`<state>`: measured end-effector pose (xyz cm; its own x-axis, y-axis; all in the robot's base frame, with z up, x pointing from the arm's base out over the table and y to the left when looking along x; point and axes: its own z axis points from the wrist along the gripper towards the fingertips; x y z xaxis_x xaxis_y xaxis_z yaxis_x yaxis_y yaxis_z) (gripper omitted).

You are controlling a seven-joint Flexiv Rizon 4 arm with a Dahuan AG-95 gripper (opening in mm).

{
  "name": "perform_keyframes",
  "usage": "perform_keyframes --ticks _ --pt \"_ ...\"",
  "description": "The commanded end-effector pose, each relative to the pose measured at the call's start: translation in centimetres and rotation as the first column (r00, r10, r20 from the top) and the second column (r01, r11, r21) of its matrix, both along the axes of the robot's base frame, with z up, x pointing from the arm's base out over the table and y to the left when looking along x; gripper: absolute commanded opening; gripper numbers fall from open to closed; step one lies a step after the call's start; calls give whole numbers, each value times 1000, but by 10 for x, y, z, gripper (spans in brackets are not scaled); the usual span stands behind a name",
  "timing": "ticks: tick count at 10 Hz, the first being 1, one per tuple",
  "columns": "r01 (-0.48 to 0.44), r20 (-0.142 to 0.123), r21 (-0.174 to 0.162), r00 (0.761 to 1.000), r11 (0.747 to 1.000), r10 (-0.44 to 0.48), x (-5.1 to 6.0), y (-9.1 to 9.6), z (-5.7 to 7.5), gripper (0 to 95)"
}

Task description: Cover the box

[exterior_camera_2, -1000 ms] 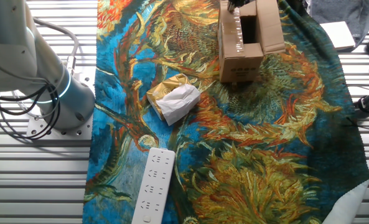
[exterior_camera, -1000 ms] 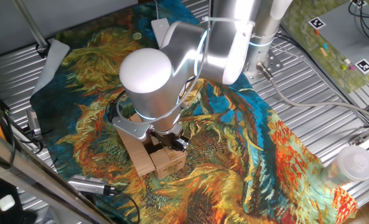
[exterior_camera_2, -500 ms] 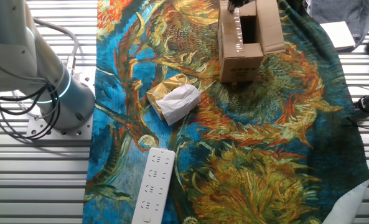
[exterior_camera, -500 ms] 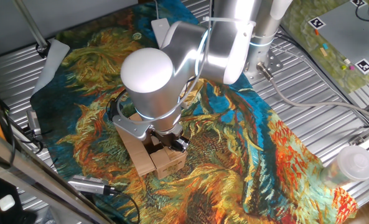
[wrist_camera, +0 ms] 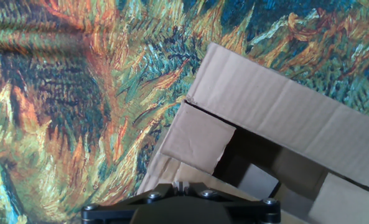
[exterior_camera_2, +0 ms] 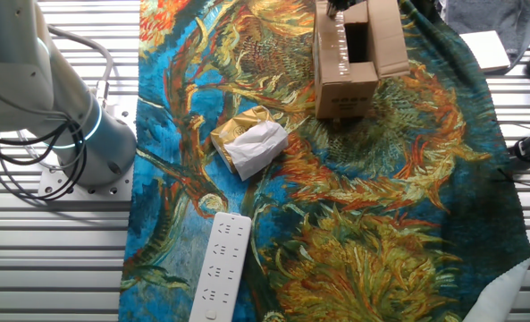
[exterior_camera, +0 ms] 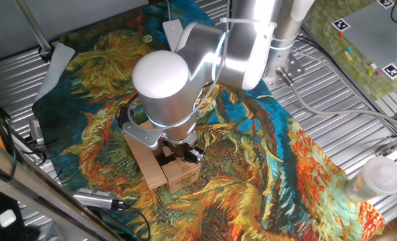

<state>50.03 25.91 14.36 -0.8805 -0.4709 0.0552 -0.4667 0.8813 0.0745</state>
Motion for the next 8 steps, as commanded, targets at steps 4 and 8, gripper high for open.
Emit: perform_keyframes --ticks 4,8 --pt "4 3 4 1000 1000 -4 1 1 0 0" --pt "8 7 7 1000 1000 -8 1 1 0 0"
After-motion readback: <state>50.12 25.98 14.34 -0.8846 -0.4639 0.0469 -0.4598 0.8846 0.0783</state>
